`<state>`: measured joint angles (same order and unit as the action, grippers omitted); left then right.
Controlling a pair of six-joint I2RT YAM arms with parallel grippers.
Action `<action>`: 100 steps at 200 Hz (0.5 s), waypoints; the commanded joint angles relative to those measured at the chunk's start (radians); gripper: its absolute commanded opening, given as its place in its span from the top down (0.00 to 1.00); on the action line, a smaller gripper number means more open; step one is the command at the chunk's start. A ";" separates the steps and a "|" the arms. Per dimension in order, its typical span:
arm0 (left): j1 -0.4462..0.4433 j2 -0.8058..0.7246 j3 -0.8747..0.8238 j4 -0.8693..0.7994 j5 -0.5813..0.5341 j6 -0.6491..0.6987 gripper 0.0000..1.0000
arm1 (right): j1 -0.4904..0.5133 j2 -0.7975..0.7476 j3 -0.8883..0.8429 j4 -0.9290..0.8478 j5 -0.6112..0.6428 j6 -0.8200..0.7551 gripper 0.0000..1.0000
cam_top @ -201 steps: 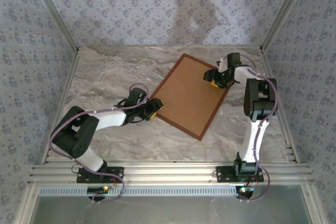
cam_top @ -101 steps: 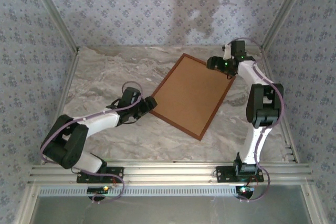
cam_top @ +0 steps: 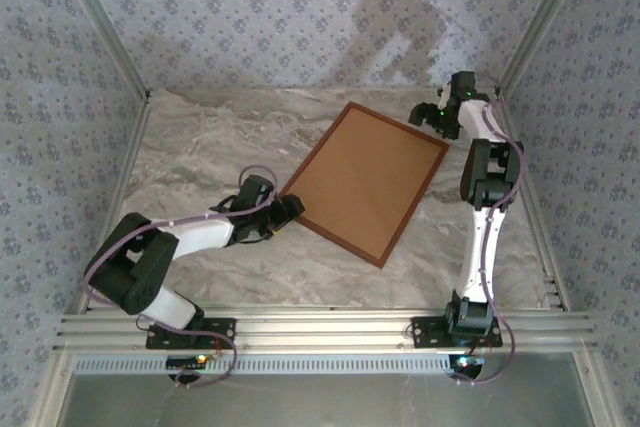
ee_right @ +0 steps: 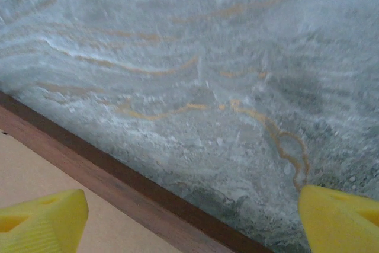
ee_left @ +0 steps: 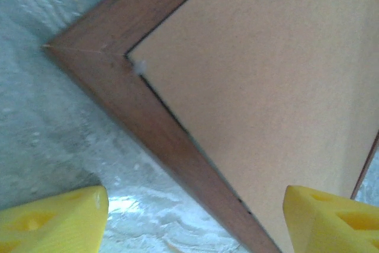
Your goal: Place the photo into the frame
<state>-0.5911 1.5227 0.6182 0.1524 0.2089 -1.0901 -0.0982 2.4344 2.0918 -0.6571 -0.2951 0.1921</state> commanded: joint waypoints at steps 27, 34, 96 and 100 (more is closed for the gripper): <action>0.001 0.109 0.071 0.090 0.045 -0.017 0.22 | -0.027 0.028 0.045 -0.216 -0.087 -0.072 0.09; 0.010 0.123 0.082 0.102 0.053 -0.019 0.22 | -0.032 0.019 0.029 -0.224 -0.106 -0.085 0.10; 0.131 0.209 0.226 0.098 0.129 0.059 0.23 | -0.067 -0.223 -0.374 -0.030 -0.252 -0.016 0.16; 0.141 0.215 0.233 0.100 0.138 0.065 0.23 | -0.067 -0.239 -0.402 -0.014 -0.258 -0.007 0.16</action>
<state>-0.5014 1.6440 0.7696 0.0345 0.3607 -1.1145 -0.1616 2.2906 1.8297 -0.6640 -0.4500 0.1242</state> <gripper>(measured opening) 0.775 0.850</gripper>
